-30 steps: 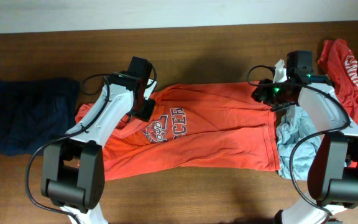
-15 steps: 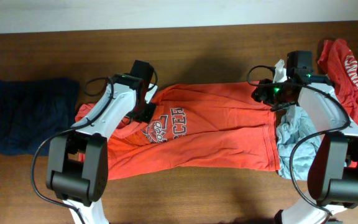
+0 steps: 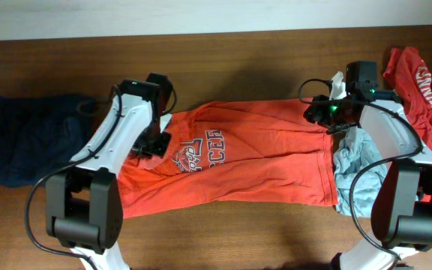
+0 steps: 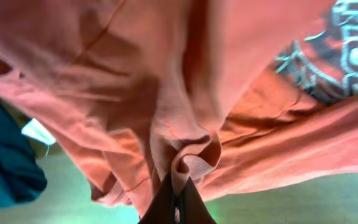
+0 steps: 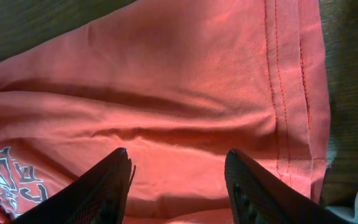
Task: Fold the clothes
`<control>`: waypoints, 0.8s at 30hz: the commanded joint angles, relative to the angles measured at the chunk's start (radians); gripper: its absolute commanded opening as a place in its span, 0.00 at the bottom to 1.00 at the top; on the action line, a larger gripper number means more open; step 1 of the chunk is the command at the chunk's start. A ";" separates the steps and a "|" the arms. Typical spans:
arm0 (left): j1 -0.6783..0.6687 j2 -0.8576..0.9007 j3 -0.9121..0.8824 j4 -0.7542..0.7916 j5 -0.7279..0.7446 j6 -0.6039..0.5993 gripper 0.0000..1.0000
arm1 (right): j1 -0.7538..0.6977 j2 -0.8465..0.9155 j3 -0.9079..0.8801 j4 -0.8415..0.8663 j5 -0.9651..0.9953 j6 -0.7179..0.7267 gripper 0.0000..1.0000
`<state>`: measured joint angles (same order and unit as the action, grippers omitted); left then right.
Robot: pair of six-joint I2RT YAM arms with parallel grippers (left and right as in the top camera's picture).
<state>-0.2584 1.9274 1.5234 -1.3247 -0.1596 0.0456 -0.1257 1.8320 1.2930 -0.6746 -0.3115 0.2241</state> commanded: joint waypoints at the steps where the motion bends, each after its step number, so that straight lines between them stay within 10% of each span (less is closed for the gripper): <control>1: 0.021 -0.023 0.014 -0.040 -0.010 -0.034 0.02 | -0.006 0.008 0.013 0.005 0.009 -0.007 0.53; 24: 0.025 -0.024 0.014 0.158 0.014 -0.075 0.29 | -0.006 0.008 0.013 0.003 0.009 -0.007 0.53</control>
<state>-0.2390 1.9270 1.5242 -1.1904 -0.1387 -0.0147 -0.1257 1.8320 1.2930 -0.6735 -0.3115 0.2241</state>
